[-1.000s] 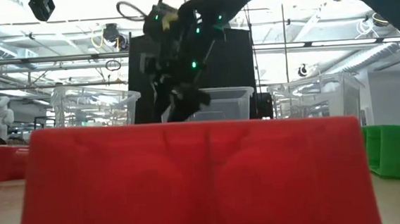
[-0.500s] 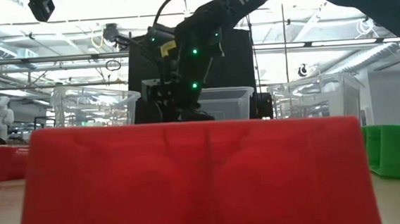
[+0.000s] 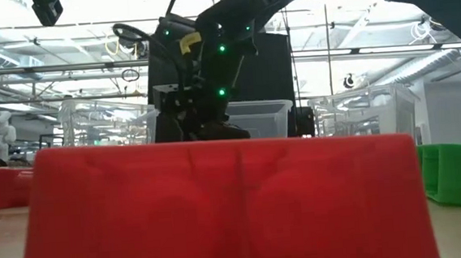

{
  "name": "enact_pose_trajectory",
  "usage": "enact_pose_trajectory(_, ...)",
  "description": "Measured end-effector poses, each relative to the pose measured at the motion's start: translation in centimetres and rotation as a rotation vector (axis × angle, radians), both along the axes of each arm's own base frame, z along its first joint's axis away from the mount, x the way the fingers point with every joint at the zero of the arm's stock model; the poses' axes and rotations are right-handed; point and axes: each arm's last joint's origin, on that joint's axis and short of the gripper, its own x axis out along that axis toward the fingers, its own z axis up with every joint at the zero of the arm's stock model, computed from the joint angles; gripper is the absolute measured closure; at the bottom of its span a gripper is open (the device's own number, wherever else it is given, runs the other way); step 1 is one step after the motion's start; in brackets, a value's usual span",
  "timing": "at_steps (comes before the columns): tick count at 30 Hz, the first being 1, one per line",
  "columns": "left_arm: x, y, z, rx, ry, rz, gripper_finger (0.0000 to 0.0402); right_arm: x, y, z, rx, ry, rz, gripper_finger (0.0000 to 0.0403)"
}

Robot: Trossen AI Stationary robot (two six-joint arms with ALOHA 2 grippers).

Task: Sort blocks
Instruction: Put the red game piece into the left transparent bin

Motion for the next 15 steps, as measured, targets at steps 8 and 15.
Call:
enact_pose_trajectory(8,0.0,0.0,0.0,0.0,0.0,-0.004,0.0192,1.2,1.0,5.1,0.02,-0.1,-0.074,0.0249)
enact_pose_trajectory(15,0.0,0.0,0.0,0.0,0.0,-0.004,0.0192,2.9,-1.6,14.9,0.102,-0.499,-0.178,0.0249)
